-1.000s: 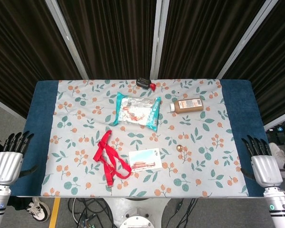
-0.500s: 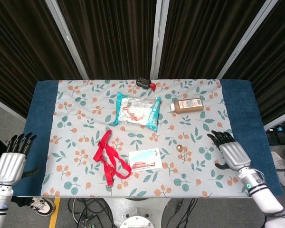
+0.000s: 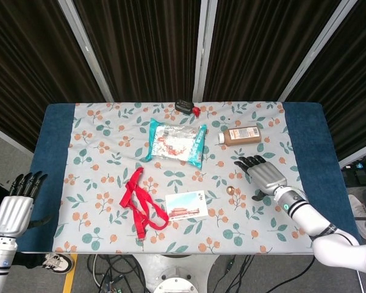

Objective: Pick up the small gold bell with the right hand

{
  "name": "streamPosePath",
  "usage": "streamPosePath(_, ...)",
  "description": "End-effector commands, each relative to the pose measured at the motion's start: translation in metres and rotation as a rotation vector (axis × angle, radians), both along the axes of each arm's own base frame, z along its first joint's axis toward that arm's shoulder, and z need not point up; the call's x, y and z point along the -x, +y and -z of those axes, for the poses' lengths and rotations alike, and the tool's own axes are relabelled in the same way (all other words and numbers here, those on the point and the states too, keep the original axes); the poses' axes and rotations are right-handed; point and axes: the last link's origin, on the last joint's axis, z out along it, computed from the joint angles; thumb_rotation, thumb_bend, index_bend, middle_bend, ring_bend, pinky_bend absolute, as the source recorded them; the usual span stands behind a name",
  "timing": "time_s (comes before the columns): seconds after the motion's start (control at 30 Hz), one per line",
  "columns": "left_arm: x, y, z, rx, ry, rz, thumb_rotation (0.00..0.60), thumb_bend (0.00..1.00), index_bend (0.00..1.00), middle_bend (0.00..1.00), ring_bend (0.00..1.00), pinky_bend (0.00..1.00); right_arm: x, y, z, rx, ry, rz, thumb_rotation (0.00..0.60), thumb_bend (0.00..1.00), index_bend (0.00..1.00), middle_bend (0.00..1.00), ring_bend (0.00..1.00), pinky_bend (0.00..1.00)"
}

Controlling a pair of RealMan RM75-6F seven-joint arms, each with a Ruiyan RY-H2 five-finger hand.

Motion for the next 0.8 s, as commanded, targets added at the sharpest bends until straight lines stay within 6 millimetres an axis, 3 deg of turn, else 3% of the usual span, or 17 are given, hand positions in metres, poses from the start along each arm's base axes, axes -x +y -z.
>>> streamPosePath(0.03,0.001,0.0,-0.001,-0.002,-0.003,0.001,0.6,0.0,0.07,0.03,0.0,0.04,-0.006,-0.001,0.015,-0.031,0.031,-0.01,0.6,0.06,0.0,0.0,0.0,0.0)
streamPosePath(0.8,0.013,-0.004,0.0,0.006,-0.031,-0.015,0.6,0.0,0.07,0.03,0.0,0.04,-0.009,-0.004,0.052,-0.017,0.06,-0.032,0.6,0.12,0.23,0.0,0.0,0.0)
